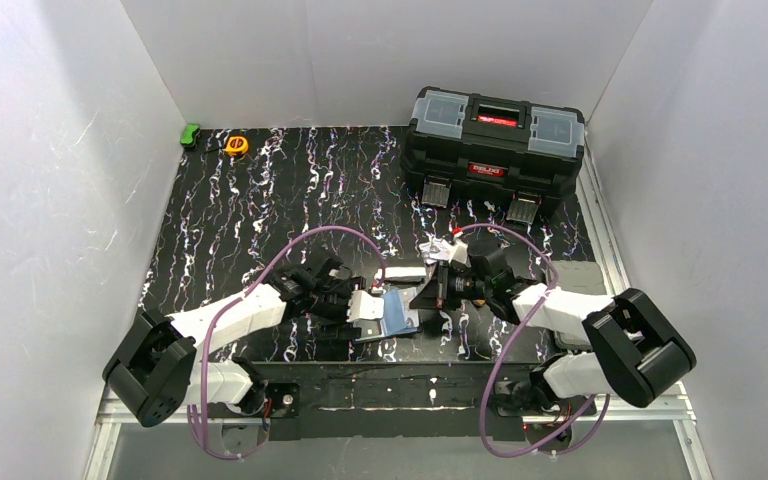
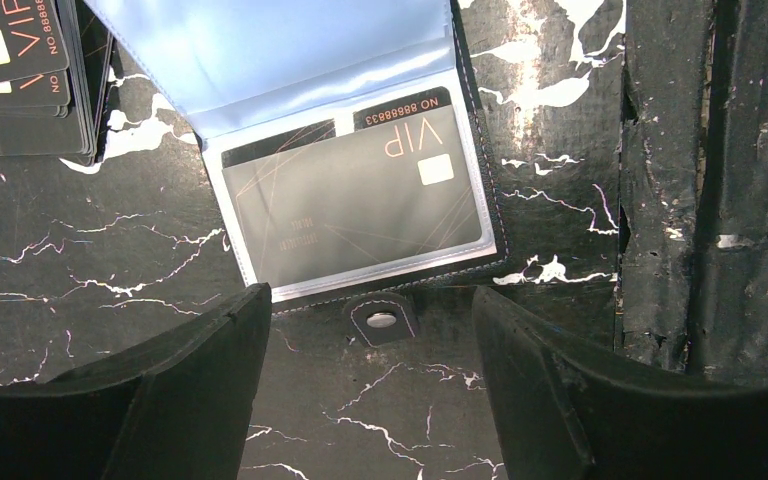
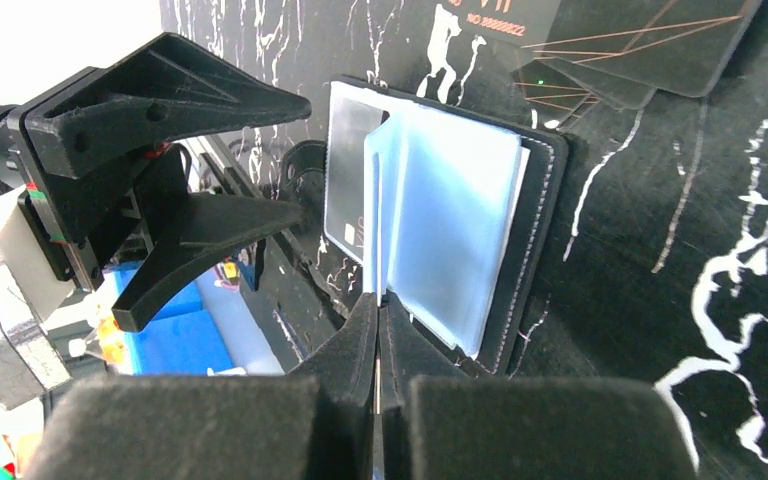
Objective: Put the credit cards into the card holder
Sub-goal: Turn over the card slot in the card holder.
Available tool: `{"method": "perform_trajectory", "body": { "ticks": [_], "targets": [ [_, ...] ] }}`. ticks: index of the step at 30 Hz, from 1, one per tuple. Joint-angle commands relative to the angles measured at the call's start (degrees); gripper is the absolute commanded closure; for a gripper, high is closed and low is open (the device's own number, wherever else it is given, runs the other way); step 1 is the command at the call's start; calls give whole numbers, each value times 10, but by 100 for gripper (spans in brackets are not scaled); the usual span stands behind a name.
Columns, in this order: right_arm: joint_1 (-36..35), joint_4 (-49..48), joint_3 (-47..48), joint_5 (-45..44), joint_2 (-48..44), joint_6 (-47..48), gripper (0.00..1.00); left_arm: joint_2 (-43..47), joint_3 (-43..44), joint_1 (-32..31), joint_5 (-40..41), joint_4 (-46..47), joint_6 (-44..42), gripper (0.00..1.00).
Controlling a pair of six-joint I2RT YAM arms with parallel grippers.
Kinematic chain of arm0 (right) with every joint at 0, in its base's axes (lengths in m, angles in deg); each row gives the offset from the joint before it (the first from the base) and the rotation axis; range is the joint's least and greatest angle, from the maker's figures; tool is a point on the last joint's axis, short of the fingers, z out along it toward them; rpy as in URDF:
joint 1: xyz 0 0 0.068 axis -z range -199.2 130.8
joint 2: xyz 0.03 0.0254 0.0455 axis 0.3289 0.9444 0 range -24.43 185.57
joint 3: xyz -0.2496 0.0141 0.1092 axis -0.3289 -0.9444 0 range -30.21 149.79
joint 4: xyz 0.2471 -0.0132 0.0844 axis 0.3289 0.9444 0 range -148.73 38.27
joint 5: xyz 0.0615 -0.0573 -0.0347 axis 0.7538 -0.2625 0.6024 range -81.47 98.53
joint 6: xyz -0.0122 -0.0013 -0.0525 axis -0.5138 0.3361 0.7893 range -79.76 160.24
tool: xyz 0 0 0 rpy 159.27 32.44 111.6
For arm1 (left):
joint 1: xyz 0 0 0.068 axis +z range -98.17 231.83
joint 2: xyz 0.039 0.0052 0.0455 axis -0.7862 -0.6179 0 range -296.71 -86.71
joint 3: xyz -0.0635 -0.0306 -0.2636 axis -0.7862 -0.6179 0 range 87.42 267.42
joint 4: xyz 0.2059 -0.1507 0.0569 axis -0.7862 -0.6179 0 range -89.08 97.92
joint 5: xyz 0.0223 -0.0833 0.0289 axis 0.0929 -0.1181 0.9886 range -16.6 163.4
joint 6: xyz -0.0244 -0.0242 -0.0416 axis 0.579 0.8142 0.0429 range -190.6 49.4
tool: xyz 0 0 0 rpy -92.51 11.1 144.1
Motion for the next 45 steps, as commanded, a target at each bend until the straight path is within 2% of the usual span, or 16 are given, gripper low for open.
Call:
{"method": "perform_trajectory", "body": {
  "ticks": [1, 19, 33, 45],
  "targets": [
    [-13, -39, 38, 39, 16, 1, 99, 16, -4, -3, -5, -3, -7, 28],
    [-47, -18, 97, 53, 87, 18, 99, 34, -5, -2, 6, -5, 4, 29],
    [-65, 40, 150, 41, 153, 44, 99, 49, 10, 2, 13, -27, 5, 30],
    [-86, 94, 190, 13, 191, 69, 99, 15, 53, 1, -24, -11, 38, 30]
  ]
}}
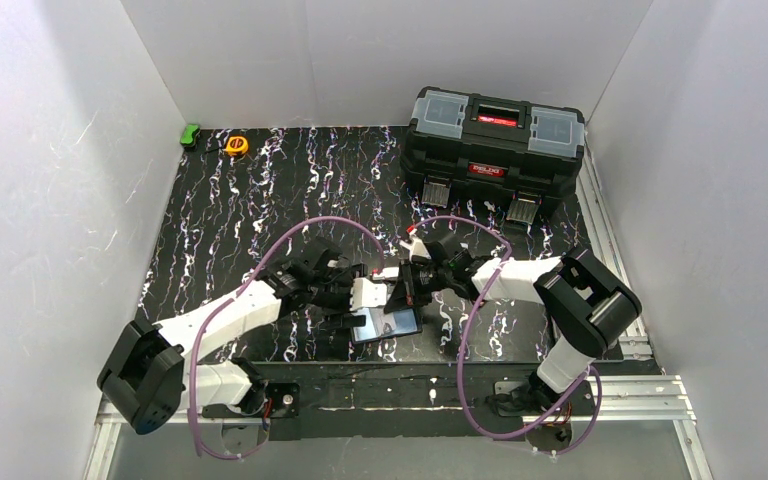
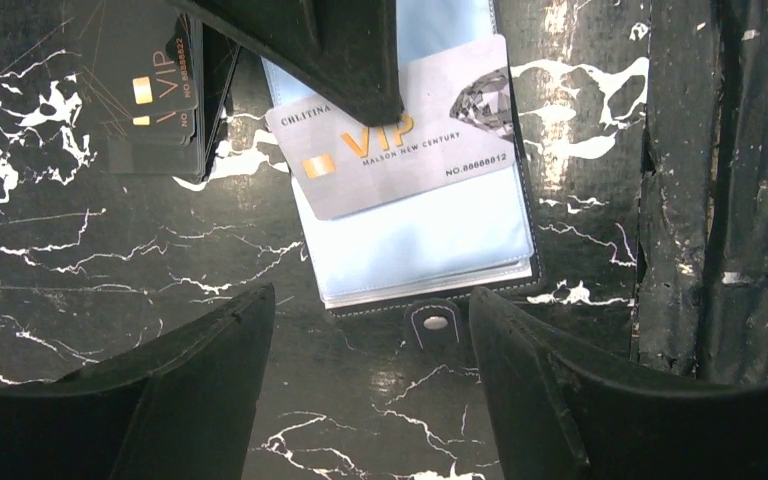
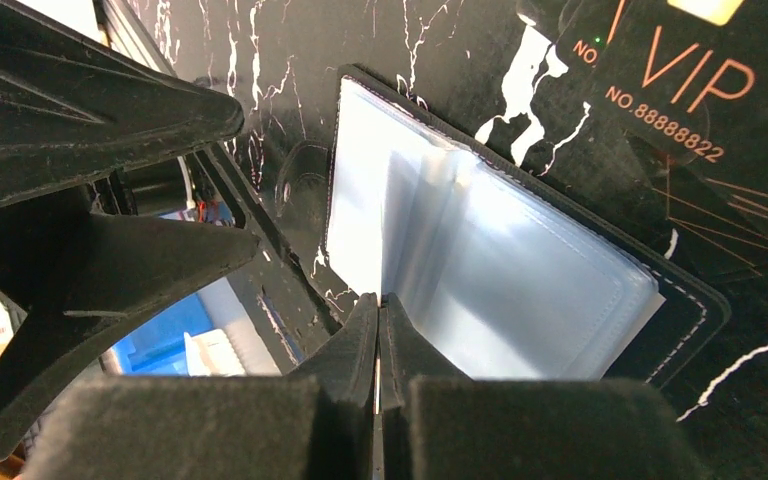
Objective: Put the credit cards into the card holder
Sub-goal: Turn over the card slot in the card holder.
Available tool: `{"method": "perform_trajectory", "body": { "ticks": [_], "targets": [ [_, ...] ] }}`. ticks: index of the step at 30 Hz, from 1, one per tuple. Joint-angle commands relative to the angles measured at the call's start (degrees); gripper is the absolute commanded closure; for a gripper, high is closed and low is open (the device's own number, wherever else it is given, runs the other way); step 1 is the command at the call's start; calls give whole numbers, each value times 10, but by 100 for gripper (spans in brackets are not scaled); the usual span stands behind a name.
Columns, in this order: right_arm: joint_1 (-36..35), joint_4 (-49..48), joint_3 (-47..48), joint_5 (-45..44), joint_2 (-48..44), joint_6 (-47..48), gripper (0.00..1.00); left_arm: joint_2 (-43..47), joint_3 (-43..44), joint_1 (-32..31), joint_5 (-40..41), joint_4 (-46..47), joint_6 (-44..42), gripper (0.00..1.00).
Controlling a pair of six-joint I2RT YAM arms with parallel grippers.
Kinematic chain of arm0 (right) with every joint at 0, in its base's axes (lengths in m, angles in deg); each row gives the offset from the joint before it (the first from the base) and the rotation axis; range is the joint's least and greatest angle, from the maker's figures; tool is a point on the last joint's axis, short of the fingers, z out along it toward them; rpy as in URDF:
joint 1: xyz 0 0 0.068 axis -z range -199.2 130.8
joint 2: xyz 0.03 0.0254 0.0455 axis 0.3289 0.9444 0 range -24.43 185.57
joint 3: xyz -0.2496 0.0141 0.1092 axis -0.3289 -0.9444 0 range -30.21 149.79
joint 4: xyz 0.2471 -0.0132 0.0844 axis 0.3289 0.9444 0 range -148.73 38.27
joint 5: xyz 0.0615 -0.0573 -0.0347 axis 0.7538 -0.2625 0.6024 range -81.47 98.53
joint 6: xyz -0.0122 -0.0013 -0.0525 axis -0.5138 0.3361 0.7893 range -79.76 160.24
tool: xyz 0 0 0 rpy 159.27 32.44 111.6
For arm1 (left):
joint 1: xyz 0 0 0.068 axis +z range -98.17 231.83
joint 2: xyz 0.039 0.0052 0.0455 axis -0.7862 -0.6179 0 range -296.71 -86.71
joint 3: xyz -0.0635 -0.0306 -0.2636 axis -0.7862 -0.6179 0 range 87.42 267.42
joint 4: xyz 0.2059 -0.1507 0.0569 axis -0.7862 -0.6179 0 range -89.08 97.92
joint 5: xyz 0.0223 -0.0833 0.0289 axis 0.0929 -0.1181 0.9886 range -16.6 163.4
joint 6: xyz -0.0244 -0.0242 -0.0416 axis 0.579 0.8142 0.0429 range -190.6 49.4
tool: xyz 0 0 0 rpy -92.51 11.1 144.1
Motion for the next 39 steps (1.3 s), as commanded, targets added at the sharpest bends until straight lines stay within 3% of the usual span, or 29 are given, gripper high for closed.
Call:
{"method": "perform_trajectory", "body": {
  "ticks": [1, 9, 16, 23, 39],
  "targets": [
    [-9, 22, 26, -16, 6, 21, 99, -22, 11, 1, -35, 12, 10, 31],
    [-10, 15, 19, -19, 1, 17, 99, -100, 4, 0, -4, 89, 14, 39],
    [-4, 7, 5, -19, -21, 14, 99, -136, 13, -3, -1, 77, -25, 47],
    [45, -50, -54, -12, -66, -21, 99, -131, 5, -5, 14, 51, -65, 48],
    [47, -113, -63, -1, -10, -48, 99, -121, 5, -12, 38, 47, -63, 44]
  ]
}}
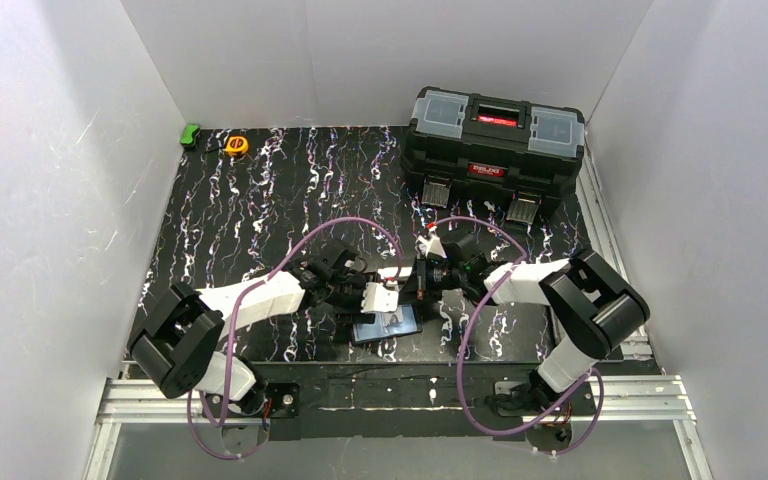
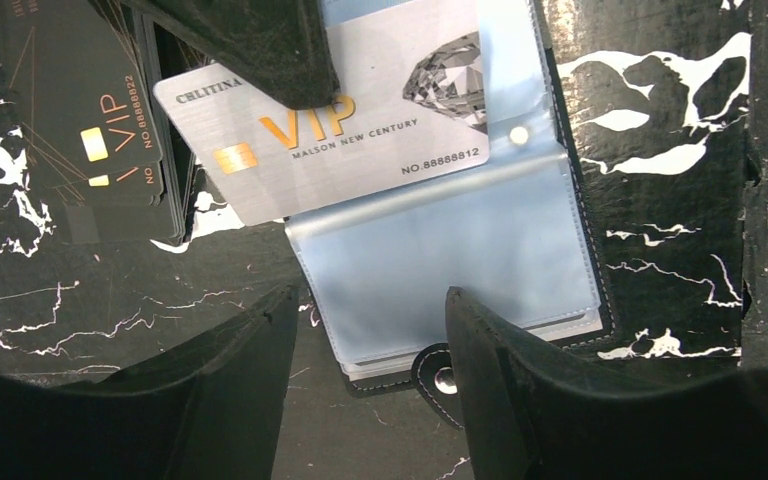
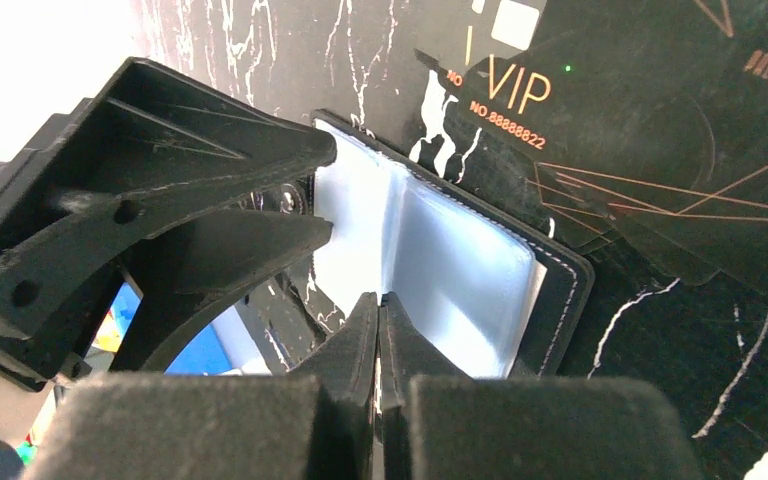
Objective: Put the credit cards into the card holder
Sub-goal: Turn over the card slot in the card holder, then insert the credit card into the card holder.
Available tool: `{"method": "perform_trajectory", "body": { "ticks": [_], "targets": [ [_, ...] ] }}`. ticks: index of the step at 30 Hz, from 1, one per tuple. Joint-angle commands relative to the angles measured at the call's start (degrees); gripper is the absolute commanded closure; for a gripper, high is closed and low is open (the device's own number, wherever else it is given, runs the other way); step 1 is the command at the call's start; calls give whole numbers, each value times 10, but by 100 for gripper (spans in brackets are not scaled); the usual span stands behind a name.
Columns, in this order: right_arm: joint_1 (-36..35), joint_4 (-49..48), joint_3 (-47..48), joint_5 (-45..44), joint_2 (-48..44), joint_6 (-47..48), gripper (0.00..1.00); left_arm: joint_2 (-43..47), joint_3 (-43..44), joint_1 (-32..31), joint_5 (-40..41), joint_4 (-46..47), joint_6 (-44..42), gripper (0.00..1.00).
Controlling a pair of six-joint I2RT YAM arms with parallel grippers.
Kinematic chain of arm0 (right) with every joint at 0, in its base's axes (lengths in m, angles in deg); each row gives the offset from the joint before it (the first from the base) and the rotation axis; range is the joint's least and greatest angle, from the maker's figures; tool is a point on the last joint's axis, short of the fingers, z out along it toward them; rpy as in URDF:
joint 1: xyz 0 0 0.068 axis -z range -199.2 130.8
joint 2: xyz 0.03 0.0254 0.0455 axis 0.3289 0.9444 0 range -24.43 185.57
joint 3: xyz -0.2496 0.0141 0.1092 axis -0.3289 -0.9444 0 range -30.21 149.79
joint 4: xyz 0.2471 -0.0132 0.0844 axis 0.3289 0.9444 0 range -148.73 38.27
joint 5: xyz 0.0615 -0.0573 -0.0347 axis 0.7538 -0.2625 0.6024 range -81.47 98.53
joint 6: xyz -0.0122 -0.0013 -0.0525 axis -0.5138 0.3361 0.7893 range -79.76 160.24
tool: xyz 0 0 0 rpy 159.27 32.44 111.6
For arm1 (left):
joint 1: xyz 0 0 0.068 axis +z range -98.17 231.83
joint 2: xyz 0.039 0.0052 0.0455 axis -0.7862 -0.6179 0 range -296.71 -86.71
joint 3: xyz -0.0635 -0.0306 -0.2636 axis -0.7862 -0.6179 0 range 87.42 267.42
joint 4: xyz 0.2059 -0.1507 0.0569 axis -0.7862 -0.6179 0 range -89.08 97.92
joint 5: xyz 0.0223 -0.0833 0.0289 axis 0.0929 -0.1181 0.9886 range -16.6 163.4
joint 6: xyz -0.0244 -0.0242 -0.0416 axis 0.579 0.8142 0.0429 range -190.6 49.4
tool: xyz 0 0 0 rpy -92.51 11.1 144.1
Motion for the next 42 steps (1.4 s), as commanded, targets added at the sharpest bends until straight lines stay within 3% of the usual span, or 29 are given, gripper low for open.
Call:
{"method": "perform_trajectory", "body": {
  "ticks": [1, 10, 24, 42],
  "targets": [
    [0, -41, -8, 10, 14, -11, 99, 11, 0, -2, 37, -39, 1, 42],
    [-1, -67, -19, 14, 32, -22, 99, 53, 19, -2, 52, -96, 12, 35],
    [-5, -79, -31, 8, 32, -26, 99, 72, 10, -2, 32, -156, -7, 34],
    [-6, -171, -57, 38, 38, -65, 99, 34, -8, -53, 90, -138, 19, 49]
  ]
}}
